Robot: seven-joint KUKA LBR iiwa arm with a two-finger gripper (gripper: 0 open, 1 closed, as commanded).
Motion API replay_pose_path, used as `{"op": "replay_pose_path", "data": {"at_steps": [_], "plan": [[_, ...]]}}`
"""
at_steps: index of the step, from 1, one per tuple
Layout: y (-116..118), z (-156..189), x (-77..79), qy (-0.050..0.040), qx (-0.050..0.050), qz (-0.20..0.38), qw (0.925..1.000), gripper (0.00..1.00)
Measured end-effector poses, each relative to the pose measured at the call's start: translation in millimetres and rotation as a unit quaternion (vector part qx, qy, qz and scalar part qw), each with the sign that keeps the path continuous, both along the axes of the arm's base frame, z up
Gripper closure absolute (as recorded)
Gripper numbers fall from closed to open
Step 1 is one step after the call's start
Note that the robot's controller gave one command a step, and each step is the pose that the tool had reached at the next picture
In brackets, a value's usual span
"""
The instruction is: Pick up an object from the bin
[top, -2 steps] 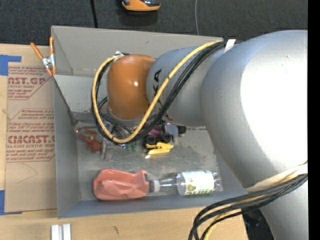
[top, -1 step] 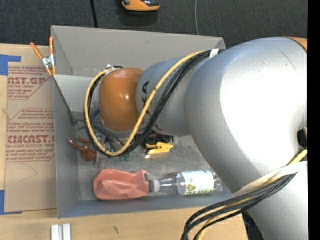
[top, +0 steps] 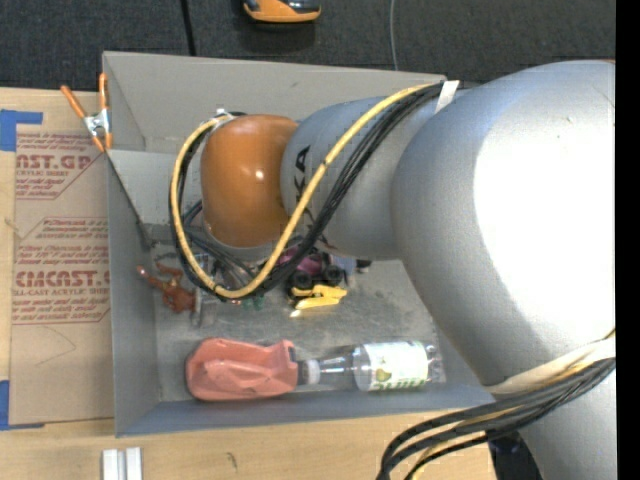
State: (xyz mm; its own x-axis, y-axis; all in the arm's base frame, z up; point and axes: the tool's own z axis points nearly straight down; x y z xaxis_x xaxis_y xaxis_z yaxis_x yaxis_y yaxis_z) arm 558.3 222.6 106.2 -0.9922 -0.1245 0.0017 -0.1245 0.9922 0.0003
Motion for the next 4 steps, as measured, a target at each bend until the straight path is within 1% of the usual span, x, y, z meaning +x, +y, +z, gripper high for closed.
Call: {"op": "replay_pose_path", "data": {"at_steps": [1, 2, 3, 4], "plan": [[-12.3, 15.9, 18.3, -0.0027, 0.0, 0.005, 1.0, 1.0], [-14.9, 42.2, -2.1, -0.0007, 0.0, 0.006, 1.0, 1.0], [-9.2, 39.9, 2.8, -0.0029, 0.001, 0.008, 1.0, 1.0], [0.2, 31.2, -7.2, -0.0013, 0.0, 0.015, 0.9999, 1.0]]}}
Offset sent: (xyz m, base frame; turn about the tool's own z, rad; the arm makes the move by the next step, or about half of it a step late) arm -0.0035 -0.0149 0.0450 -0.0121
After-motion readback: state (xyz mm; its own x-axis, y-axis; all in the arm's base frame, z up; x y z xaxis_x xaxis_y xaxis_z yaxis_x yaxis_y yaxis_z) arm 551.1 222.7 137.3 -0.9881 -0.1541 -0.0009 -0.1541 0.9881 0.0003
